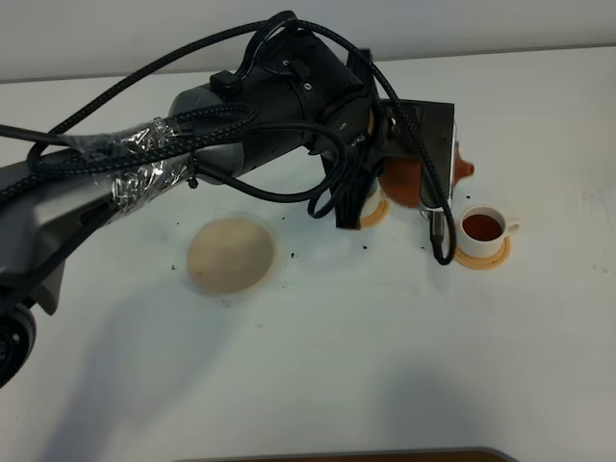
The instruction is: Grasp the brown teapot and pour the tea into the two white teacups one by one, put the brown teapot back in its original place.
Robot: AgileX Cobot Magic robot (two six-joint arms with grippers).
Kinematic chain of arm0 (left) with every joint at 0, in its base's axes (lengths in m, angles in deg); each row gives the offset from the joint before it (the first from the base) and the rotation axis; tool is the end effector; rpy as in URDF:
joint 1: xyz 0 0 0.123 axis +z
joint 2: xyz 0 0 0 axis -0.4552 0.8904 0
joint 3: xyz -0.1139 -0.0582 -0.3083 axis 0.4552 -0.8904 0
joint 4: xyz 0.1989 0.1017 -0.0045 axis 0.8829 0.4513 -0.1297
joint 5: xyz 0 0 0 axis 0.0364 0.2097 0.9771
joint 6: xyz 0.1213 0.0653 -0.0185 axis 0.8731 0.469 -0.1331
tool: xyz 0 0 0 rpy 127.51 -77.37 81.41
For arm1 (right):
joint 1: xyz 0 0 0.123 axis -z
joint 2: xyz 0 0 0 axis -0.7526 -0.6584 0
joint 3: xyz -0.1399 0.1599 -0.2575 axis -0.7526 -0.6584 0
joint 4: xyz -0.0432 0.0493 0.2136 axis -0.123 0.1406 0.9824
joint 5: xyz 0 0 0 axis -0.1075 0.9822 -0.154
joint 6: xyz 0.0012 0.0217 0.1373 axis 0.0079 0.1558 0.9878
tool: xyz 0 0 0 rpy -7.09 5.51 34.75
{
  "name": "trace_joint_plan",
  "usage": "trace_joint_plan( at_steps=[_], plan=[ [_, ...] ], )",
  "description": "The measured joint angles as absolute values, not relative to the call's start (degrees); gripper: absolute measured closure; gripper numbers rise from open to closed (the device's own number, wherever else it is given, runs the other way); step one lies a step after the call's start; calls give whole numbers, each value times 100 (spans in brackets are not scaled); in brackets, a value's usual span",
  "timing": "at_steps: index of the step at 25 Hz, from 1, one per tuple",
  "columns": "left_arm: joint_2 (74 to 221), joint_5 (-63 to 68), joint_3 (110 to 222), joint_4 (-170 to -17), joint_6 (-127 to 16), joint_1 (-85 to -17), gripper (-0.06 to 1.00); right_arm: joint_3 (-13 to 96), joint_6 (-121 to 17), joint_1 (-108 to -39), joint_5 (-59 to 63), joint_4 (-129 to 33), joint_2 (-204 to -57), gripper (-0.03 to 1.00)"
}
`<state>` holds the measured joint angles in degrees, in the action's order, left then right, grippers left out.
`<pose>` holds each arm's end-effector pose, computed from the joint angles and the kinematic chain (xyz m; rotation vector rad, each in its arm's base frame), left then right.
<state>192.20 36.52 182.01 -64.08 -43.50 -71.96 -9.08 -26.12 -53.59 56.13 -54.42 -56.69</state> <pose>0.3634 -0.3284 0.2422 1.9444 1.6122 0.3140 -0.0422 -0.0011 0.2398 -0.0367 2.0728 0.1049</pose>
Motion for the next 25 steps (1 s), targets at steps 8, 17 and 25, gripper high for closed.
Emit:
trace_joint_plan(
  at_steps=[8,17,25],
  plan=[
    [19009,4773,18201,-7529,-4899,-7368,80,-908,-2612,-5359,5613,-5442,-5669,73],
    [19132,5438,18207,-7588,-6405,-7416,80,-908,-2607,-5359,5613,-5442,-5669,73],
    [19498,5551,18207,-7598,-6777,-7416,80,-908,-2607,-5359,5613,-5442,-5669,73]
  ],
)
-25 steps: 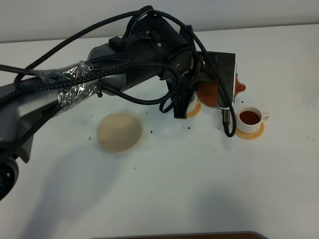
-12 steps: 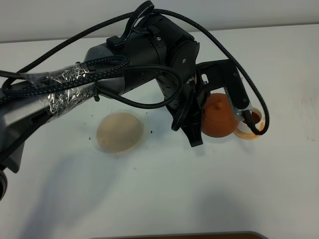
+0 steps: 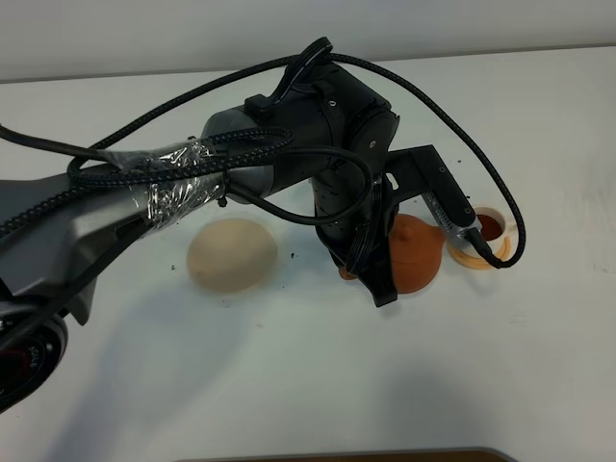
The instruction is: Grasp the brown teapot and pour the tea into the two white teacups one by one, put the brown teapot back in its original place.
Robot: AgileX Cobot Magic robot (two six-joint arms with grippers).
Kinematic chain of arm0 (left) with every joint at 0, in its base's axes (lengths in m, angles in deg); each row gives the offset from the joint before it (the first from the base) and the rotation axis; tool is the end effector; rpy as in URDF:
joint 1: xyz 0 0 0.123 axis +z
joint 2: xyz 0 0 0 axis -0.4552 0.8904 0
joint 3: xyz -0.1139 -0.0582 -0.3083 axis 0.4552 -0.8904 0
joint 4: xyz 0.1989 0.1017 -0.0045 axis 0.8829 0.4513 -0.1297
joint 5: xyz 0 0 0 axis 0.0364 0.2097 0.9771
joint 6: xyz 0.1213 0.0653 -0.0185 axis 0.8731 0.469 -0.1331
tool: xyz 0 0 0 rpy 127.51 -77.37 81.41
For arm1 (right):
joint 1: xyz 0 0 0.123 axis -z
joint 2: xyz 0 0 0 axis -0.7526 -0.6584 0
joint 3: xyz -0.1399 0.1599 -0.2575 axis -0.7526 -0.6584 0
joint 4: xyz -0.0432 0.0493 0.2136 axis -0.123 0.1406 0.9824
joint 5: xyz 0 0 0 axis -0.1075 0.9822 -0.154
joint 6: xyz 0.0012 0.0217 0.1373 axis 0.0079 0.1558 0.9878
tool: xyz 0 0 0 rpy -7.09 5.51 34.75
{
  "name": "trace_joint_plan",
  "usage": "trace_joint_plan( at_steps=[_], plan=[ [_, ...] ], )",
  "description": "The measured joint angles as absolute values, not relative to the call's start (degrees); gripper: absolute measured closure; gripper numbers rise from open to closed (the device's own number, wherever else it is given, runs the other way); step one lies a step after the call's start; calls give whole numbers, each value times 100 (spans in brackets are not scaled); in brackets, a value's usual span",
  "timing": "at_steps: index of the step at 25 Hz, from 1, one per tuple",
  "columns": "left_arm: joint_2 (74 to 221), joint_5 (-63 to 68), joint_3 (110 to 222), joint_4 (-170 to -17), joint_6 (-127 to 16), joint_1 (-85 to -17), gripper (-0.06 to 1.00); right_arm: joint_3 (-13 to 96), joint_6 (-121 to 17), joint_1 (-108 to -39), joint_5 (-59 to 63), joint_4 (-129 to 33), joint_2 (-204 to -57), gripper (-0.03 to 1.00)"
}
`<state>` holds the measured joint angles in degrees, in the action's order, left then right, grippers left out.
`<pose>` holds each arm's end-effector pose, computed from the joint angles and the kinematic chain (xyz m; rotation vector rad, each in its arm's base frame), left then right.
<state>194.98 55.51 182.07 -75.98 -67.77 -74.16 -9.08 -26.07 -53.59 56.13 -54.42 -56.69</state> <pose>0.3135 -0.3245 0.1983 1.6838 2.3692 0.0217 -0.0422 -0.0011 0.2398 -0.0358 2.0728 0.1055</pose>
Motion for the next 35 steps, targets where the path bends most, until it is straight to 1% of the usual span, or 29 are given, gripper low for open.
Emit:
trace_joint_plan(
  at_steps=[5,9,14,19,26,35],
  plan=[
    [19433,5641,18207,-7016,-6772,-7423,80,-908,-2607,-5359,5613,-5442,-5669,73],
    [19093,5833,18207,-6415,-6755,-7378,80,-908,-2607,-5359,5613,-5442,-5669,73],
    [18701,5840,18207,-6174,-6312,-7009,80,-908,-2607,-5359,5613,-5442,-5669,73],
    [18687,5767,18207,-6111,-5283,-6480,80,-908,-2607,-5359,5613,-5442,-5669,73],
    [18911,4757,18207,-5856,-4208,-5928,80,-908,-2607,-5359,5613,-5442,-5669,73],
    [19679,3293,18207,-4684,-3990,-5886,80,-908,-2607,-5359,5613,-5442,-5669,73]
  ],
)
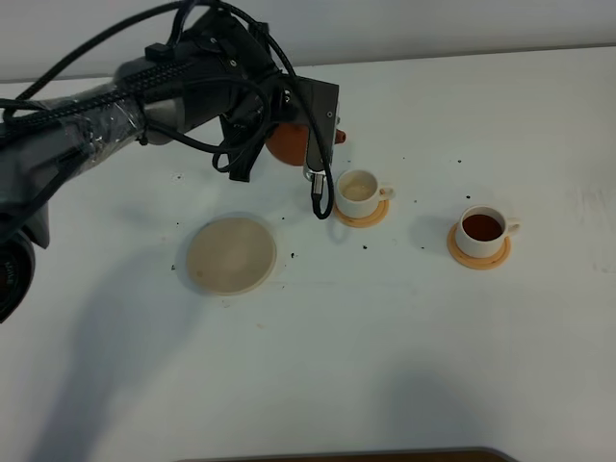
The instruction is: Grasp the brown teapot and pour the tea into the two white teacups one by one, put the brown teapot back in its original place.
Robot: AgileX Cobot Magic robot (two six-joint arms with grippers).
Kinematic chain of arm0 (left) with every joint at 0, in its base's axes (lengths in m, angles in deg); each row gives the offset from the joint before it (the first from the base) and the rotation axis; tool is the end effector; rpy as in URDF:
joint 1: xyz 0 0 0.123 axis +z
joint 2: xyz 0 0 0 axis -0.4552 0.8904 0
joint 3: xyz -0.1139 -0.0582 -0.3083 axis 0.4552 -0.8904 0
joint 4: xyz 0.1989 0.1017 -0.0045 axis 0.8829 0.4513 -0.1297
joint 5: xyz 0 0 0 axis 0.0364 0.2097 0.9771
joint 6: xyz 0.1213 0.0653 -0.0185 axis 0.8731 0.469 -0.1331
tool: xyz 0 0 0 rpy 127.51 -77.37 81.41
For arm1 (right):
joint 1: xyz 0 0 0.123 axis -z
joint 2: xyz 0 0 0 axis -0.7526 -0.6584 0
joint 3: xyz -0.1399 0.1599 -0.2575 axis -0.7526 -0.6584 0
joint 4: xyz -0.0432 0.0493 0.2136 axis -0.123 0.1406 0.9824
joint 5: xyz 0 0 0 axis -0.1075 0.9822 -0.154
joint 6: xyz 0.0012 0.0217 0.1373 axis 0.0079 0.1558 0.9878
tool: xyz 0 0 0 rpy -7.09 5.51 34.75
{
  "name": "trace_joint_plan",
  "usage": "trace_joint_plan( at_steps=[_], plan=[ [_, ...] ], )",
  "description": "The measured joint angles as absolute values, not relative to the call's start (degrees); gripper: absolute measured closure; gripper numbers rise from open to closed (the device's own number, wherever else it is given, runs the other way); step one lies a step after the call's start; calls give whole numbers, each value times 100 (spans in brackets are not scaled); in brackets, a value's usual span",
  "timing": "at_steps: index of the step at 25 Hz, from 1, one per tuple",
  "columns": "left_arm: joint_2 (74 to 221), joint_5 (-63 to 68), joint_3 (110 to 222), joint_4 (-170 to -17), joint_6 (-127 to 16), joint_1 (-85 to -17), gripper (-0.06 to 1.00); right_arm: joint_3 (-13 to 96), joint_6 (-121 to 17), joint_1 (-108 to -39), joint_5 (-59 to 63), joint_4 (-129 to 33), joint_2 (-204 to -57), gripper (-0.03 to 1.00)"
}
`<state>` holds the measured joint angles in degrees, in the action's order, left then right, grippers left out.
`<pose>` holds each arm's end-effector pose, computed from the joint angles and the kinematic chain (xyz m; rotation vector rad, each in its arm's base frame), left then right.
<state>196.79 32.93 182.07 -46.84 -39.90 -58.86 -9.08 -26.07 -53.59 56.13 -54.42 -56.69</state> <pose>0.4548 -0.2312 0.2163 2.0121 1.5788 0.7211 -0.0422 -0.0011 0.2398 -0.0358 2.0728 0.1055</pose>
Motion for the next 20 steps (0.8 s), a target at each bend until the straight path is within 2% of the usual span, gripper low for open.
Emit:
trace_joint_plan(
  at_steps=[5,20],
  plan=[
    [19806,2855,18207,-4391,-3845,-5886,80,-908,-2607,-5359,5613,-5442,-5669,73],
    [19898,2602,18207,-4369,-1925,-5968,80,-908,-2613,-5359,5613,-5442,-5669,73]
  ],
)
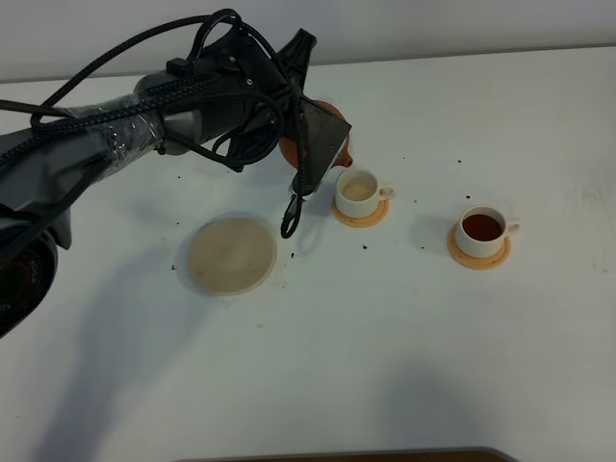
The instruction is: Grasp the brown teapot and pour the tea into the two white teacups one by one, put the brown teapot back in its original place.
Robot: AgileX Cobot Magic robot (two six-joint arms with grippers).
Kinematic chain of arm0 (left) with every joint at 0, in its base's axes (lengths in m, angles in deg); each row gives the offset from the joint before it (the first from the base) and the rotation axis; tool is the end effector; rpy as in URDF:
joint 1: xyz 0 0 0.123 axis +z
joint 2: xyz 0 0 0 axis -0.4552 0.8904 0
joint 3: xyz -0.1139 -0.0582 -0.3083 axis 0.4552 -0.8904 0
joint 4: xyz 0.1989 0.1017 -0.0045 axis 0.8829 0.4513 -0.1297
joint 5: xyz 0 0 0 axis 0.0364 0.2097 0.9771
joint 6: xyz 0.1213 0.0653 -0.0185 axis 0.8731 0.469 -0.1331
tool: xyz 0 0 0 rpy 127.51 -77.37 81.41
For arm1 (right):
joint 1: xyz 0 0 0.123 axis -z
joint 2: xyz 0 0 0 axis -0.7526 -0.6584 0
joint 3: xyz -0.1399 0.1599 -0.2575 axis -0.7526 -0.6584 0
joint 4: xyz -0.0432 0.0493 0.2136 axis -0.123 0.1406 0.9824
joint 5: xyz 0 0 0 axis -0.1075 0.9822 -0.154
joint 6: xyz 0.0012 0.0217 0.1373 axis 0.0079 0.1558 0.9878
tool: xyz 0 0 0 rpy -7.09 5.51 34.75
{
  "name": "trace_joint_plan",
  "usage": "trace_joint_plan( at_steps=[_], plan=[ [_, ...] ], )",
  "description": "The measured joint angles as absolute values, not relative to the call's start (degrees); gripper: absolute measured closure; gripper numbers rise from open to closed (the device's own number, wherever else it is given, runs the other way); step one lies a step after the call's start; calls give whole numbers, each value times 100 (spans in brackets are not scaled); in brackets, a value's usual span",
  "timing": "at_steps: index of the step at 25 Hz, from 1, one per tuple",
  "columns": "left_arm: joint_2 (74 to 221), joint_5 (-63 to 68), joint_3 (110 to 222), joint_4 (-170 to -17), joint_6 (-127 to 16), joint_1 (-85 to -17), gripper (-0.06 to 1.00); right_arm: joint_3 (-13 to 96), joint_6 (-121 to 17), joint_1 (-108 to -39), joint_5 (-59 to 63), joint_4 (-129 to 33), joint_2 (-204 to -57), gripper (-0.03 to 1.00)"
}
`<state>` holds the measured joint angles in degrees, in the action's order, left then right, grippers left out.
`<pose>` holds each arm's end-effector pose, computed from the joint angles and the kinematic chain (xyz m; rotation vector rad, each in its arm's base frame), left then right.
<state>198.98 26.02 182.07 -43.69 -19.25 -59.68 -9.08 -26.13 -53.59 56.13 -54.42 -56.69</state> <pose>0.4628 -0.2510 0.2061 2.3090 1.0766 0.8722 -0.0422 -0.0011 0.2398 -0.0369 2.0728 0.1048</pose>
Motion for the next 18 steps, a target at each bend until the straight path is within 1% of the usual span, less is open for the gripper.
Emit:
trace_joint_plan(
  at_steps=[12,18],
  plan=[
    [19898,2446,18207,-4329,-1050,-6023,80,-908,-2609,-5359,5613,-5442,-5669,73],
    [19898,2431,18207,-3757,-999,-6043,80,-908,-2609,-5359,5613,-5442,-5669,73]
  ],
)
